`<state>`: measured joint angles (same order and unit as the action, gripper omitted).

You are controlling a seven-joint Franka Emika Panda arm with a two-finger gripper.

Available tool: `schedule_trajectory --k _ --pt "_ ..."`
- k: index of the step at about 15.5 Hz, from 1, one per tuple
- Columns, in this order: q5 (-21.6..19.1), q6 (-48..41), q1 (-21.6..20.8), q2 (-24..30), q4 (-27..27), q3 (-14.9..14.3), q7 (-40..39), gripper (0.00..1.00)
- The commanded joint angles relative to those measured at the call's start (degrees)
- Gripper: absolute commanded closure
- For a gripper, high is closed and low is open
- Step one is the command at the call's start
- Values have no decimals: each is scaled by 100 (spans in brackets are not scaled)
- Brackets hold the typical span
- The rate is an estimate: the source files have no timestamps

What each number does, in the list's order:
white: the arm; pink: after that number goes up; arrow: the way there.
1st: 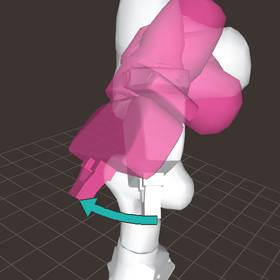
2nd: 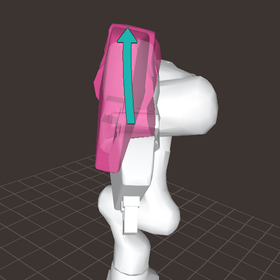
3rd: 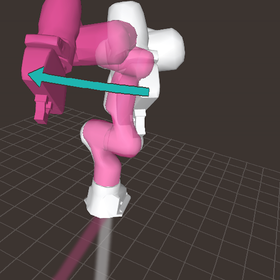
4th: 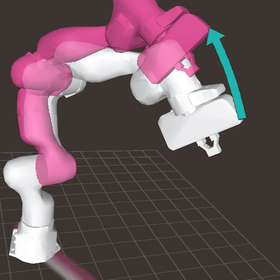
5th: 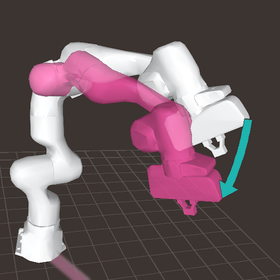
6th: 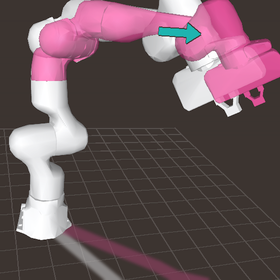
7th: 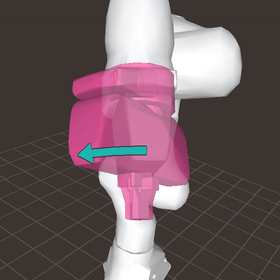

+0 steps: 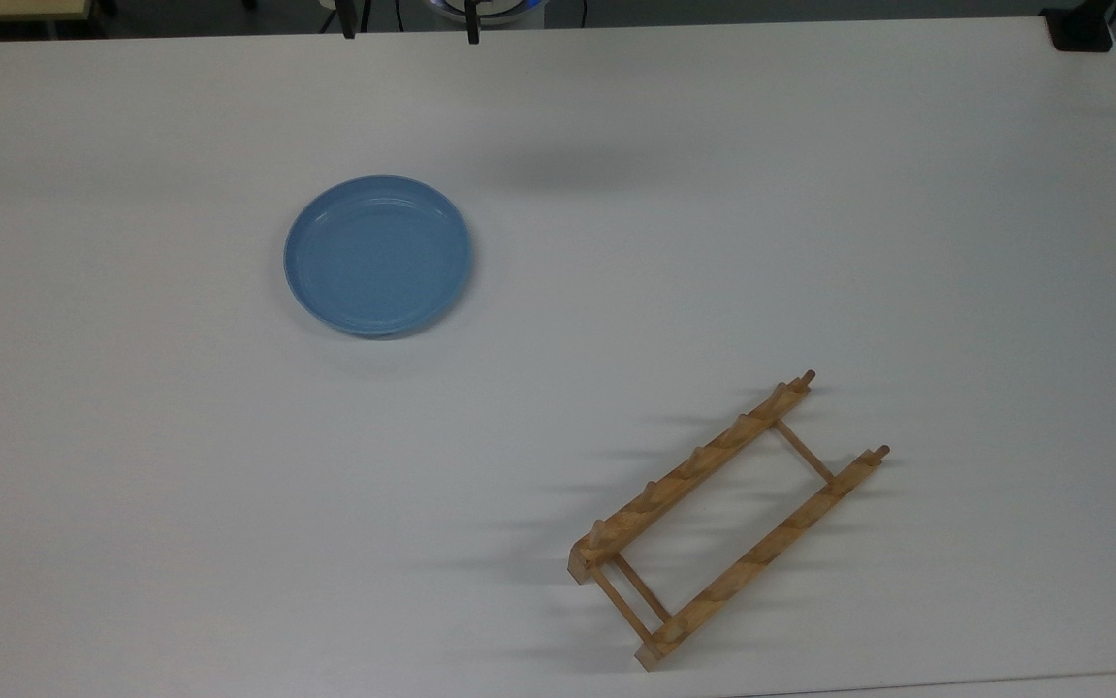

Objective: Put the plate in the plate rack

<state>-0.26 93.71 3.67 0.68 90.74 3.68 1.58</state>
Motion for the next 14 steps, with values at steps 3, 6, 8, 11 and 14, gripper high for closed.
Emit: schedule_trajectory --k 3,6,8,11,14 --pt "-9 104 -59 64 75 -104 -79 0" --pt "-9 103 -59 64 75 -104 -70 0" --pt "-18 103 -59 64 75 -104 -70 0" --pt "-44 60 -59 73 75 -104 -79 0" --pt "-53 -228 -77 134 154 -86 -359 0"
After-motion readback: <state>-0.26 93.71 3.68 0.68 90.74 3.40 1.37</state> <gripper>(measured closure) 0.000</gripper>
